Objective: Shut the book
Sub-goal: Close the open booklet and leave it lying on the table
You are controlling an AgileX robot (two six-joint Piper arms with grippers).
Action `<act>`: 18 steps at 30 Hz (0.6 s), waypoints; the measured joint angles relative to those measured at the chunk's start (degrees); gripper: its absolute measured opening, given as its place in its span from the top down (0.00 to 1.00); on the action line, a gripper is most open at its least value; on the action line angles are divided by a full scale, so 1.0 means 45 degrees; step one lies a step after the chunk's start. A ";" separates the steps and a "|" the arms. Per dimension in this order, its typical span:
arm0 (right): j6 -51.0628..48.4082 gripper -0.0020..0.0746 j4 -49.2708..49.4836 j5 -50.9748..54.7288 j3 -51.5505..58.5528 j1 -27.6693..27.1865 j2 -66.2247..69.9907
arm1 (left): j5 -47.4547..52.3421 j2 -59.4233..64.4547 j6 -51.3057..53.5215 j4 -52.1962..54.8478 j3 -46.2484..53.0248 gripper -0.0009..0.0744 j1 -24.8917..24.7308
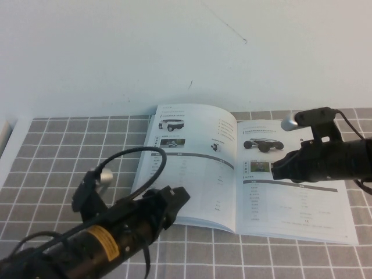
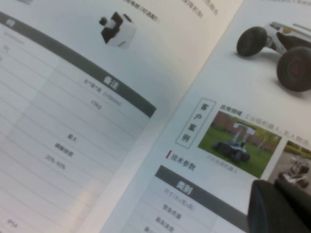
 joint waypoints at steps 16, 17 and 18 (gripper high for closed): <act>0.0000 0.98 -0.0442 0.2289 0.0000 0.0000 0.0000 | 0.3993 -0.3511 -0.6968 1.9897 -0.2835 0.99 0.4469; 0.0000 0.98 -0.0595 0.2375 0.0000 0.0000 0.0000 | 0.3337 -0.3449 -0.7104 2.0448 -0.3150 0.99 0.4730; 0.0000 0.98 -0.0717 0.2431 0.0000 0.0000 0.0000 | 0.2987 -0.3385 -0.7307 2.0695 -0.3343 0.99 0.4910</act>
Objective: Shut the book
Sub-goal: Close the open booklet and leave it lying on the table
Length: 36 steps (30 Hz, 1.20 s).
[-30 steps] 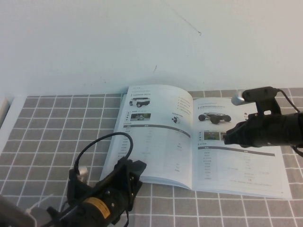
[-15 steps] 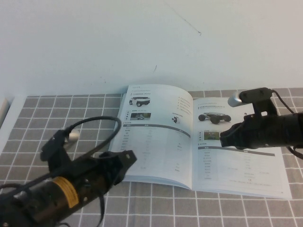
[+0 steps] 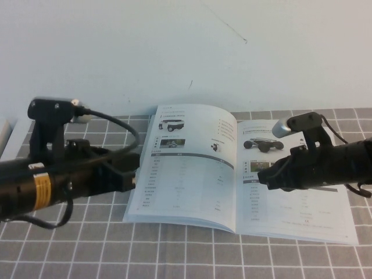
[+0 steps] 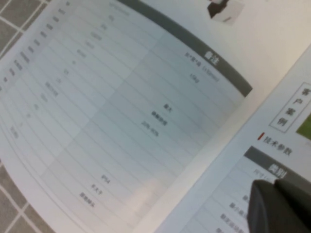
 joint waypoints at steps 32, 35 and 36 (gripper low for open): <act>-0.0064 0.98 -0.0709 0.0081 0.0000 0.0000 0.0000 | 1.4352 0.1413 1.8559 -1.5958 -0.5021 0.99 0.1931; 0.0152 0.98 -0.0734 -0.0426 0.0000 0.0000 0.0000 | 1.4841 0.1985 2.1333 -2.0096 -0.5021 0.99 0.1950; 0.0210 0.98 -0.0769 -0.0656 0.0000 0.0000 0.0000 | 1.4863 0.2208 2.2751 -2.1796 -0.5021 0.99 0.1950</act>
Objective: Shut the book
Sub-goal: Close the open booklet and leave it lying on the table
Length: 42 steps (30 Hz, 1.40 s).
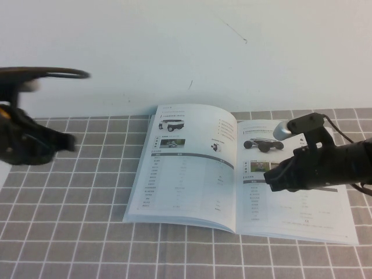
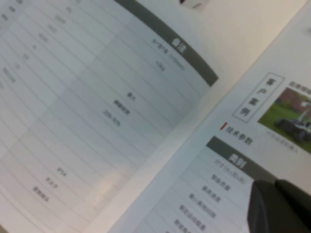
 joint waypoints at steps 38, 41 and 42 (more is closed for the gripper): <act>0.2353 0.98 -0.2667 -0.0875 -0.0101 0.0000 0.0764 | 0.0922 0.8576 0.8800 -1.0894 -0.4484 0.33 0.0257; 0.2353 0.98 -0.2667 -0.0875 -0.0101 0.0000 0.0764 | 0.0922 0.8847 0.8746 -1.0952 -0.4619 0.33 0.0303; 0.2353 0.98 -0.2667 -0.0854 -0.0101 0.0000 0.0764 | 0.0962 0.8951 0.8746 -1.0976 -0.4625 0.33 0.0303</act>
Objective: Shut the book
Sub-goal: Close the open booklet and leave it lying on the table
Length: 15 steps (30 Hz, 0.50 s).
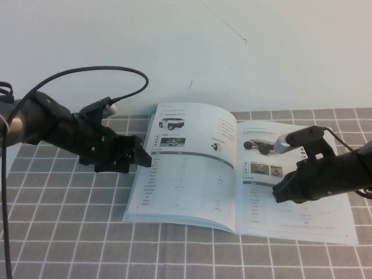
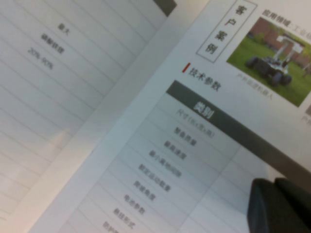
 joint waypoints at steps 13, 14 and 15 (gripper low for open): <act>0.0020 0.98 0.0000 0.0024 0.0000 0.0000 0.0021 | 0.1479 0.1066 0.0279 -0.1248 -0.0858 0.33 0.0024; 0.0020 0.98 0.0000 0.0047 0.0000 0.0000 0.0021 | 0.1647 0.1098 0.0351 -0.1461 -0.0889 0.33 0.0045; 0.0020 0.98 0.0000 0.0047 0.0000 0.0000 0.0021 | 0.1815 0.1156 0.0453 -0.1640 -0.0887 0.33 0.0045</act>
